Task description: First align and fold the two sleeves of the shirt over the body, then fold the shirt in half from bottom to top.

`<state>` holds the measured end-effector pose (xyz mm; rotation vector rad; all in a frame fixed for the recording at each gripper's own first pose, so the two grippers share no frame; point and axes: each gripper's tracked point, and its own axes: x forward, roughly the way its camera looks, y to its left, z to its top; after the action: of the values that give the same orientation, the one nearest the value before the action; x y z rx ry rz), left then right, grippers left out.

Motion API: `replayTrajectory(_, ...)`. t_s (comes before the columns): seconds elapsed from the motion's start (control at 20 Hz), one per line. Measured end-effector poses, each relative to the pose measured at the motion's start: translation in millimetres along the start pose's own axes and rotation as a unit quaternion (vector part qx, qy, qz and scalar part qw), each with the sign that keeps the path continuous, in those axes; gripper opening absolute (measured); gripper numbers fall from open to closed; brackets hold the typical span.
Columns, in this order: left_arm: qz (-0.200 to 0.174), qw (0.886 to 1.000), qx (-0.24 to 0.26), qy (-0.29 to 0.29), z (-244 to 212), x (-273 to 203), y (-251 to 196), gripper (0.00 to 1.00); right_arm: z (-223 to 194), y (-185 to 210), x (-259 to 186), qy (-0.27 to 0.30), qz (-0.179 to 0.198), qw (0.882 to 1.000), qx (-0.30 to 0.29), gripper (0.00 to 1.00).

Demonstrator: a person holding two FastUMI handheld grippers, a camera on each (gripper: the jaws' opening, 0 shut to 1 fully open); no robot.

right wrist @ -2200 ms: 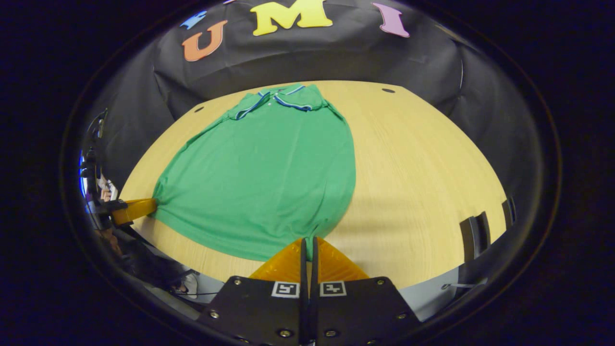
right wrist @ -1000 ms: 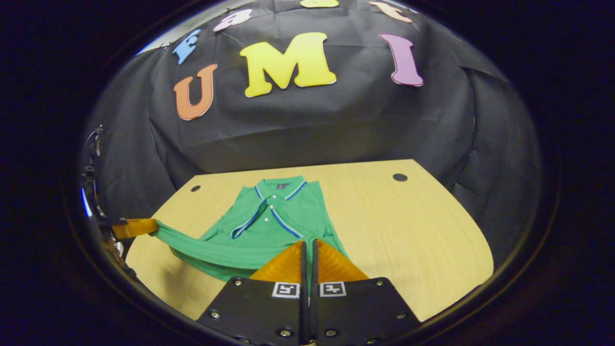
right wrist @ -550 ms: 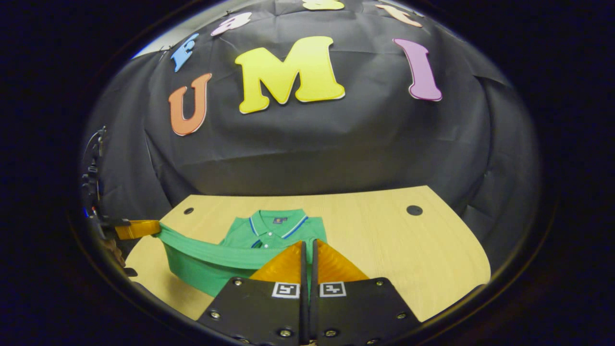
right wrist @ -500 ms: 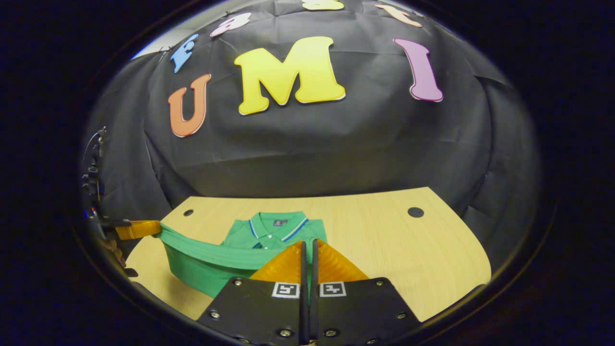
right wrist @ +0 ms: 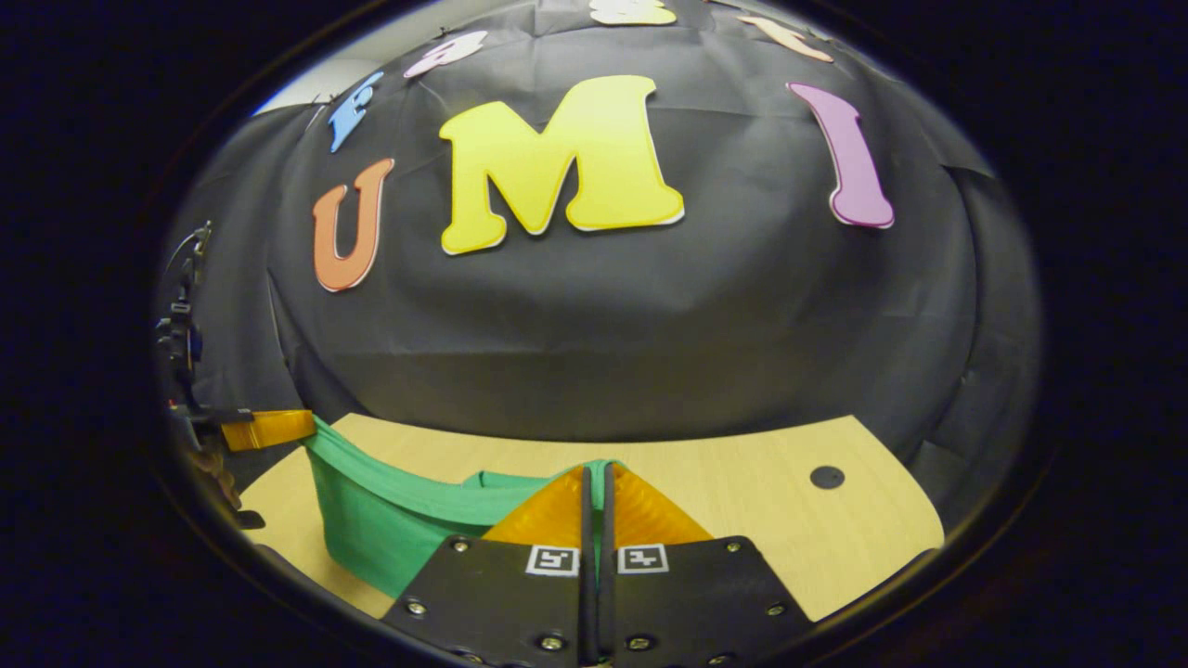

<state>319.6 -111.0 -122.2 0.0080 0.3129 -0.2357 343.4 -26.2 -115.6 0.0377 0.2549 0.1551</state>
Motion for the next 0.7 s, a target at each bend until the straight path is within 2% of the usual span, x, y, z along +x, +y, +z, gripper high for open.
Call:
replayTrajectory(0.3,0.006,1.0,0.002,-0.015,-2,48,1,0.03,4,-13,49,-0.01,-0.005,1.0,-0.001,0.01)
replayTrajectory(0.5,-0.011,0.999,-0.024,0.021,-44,79,-7,0.03,-24,-19,72,0.008,-0.007,1.0,0.003,0.01)
replayTrajectory(0.55,-0.008,0.999,-0.03,0.037,-61,83,-5,0.06,-35,-21,78,0.013,-0.009,1.0,0.004,0.01)
replayTrajectory(0.6,-0.006,0.998,-0.037,0.049,-76,86,-5,0.37,-48,-23,86,0.028,-0.017,0.999,0.005,0.01)
replayTrajectory(0.65,-0.004,0.997,-0.041,0.066,-84,88,-2,0.69,-66,-24,98,0.045,-0.022,0.999,0.007,0.19)
replayTrajectory(0.7,0.01,0.997,-0.039,0.07,-98,97,2,1.0,-81,-26,98,0.057,-0.029,0.998,0.007,0.57)
